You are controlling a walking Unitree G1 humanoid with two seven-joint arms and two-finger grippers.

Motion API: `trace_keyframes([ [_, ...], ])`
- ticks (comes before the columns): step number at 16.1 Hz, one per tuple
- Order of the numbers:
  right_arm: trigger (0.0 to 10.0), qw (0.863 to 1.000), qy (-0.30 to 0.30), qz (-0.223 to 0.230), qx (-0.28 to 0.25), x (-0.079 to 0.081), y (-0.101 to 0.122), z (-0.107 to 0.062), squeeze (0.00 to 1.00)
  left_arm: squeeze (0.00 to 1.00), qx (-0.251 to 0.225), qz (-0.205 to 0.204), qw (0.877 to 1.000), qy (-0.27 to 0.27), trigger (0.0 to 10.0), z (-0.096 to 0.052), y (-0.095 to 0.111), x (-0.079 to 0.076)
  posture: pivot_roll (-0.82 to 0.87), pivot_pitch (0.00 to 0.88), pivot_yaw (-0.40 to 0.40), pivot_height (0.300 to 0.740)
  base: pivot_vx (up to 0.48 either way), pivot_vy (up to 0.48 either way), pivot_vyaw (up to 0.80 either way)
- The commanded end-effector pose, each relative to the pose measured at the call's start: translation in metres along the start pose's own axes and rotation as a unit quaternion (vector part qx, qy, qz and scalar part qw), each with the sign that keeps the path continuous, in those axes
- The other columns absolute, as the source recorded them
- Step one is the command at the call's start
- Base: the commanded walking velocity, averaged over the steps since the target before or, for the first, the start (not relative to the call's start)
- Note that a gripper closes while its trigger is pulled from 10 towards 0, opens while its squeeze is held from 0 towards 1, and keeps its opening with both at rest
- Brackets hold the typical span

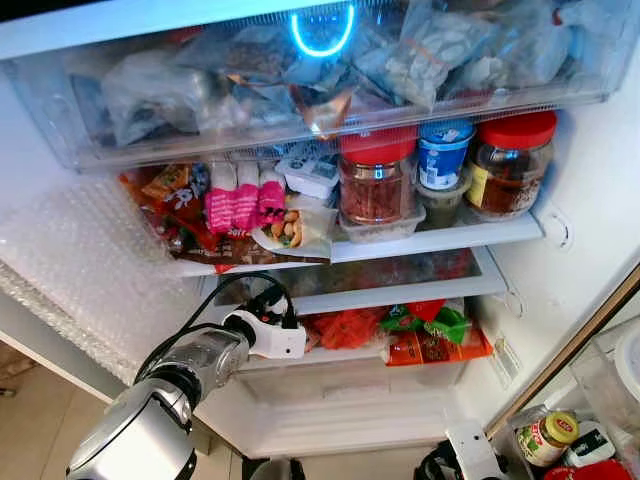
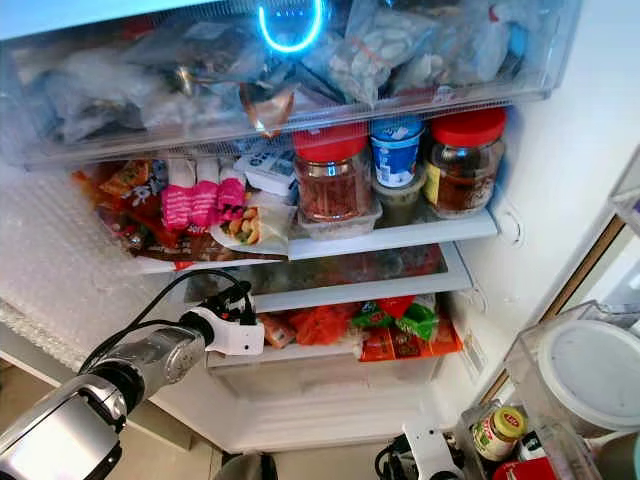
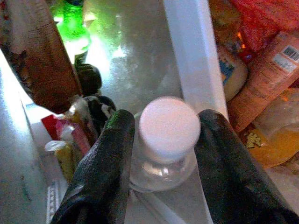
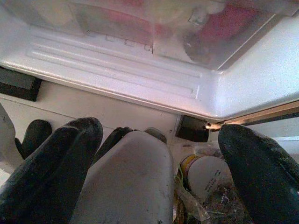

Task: Restocking fridge

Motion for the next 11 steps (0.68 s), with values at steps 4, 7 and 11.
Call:
trace_keyframes([
  [4, 10.0, 0.992, 0.012, 0.002, 0.126, 0.012, -0.085, -0.025, 0.00, 1.00, 0.030, -0.002, 1.000, 0.004, 10.0, -0.003, -0.016, 0.003, -0.16, 0.148, 0.126, 0.643, 0.000, 0.000, 0.00],
  [7, 10.0, 0.992, 0.010, -0.002, 0.124, 0.011, -0.086, -0.025, 0.00, 1.00, 0.041, -0.003, 0.999, 0.020, 10.0, -0.003, -0.022, 0.010, -0.16, 0.149, 0.123, 0.643, 0.000, 0.000, 0.00],
  [11, 10.0, 0.994, -0.005, -0.008, 0.111, 0.007, -0.083, -0.025, 0.00, 1.00, 0.090, -0.002, 0.992, 0.083, 10.0, -0.005, -0.043, 0.033, -0.15, 0.149, 0.119, 0.643, 0.000, 0.000, 0.00],
])
Point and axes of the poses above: a point about 5 cm out from each wrist's last joint towards the gripper, its own z axis pointing out of the wrist towards the gripper, its own y axis along the axis of the wrist's last joint, x = y × z, the point moved 5 cm from there along z, pointing out of the wrist towards the gripper, and after that the axes turned 9 degrees about z, right-handed, at the moved point
